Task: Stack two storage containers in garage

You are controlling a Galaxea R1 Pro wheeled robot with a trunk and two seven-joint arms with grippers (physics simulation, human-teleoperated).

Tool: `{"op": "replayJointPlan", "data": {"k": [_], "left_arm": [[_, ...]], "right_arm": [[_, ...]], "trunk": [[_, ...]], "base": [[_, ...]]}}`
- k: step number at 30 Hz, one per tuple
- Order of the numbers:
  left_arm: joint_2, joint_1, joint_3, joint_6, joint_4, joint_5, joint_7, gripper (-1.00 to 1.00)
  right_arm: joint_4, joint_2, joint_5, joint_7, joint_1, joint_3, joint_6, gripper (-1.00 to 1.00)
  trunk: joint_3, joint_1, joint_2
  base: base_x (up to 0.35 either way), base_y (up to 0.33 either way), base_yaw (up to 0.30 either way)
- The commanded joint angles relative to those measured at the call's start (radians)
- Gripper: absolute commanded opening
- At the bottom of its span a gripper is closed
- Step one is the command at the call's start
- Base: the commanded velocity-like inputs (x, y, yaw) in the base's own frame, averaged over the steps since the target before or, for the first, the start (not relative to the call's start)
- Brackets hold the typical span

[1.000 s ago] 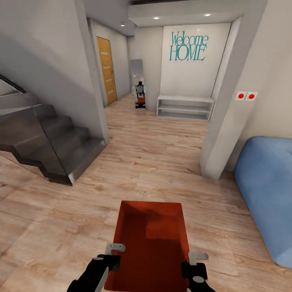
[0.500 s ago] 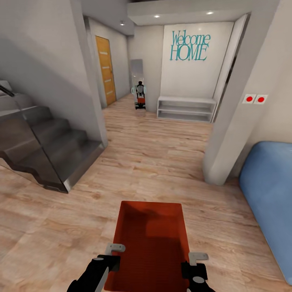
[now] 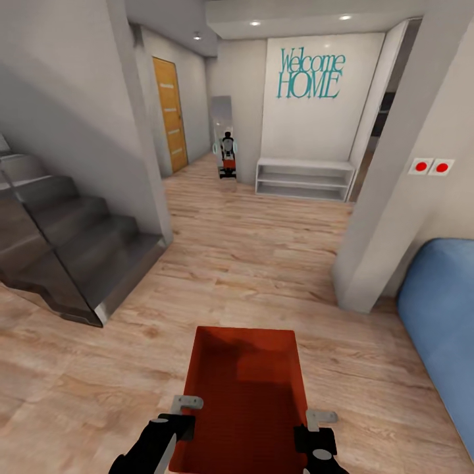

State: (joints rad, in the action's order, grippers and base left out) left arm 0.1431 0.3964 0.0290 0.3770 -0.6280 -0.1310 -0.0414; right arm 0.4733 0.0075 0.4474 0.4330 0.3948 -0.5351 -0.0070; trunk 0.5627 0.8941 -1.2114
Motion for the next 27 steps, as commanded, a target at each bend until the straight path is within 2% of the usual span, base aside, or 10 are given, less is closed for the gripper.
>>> {"op": "replayJointPlan", "data": {"k": [1,27], "left_arm": [[0.000,-0.001,-0.008,0.005,0.024,-0.009,-0.006,-1.00],[0.000,-0.001,-0.008,0.005,0.024,-0.009,-0.006,-1.00]], "right_arm": [[0.016,-0.001,0.002,0.006,0.003,0.005,-0.001,-1.00],[0.016,-0.001,0.001,0.006,0.003,0.005,-0.001,-1.00]], "trunk": [[0.001,0.001,-0.001],[0.001,0.001,-0.001]], "base": [[0.316,0.000,0.000],[0.316,0.000,0.000]]}}
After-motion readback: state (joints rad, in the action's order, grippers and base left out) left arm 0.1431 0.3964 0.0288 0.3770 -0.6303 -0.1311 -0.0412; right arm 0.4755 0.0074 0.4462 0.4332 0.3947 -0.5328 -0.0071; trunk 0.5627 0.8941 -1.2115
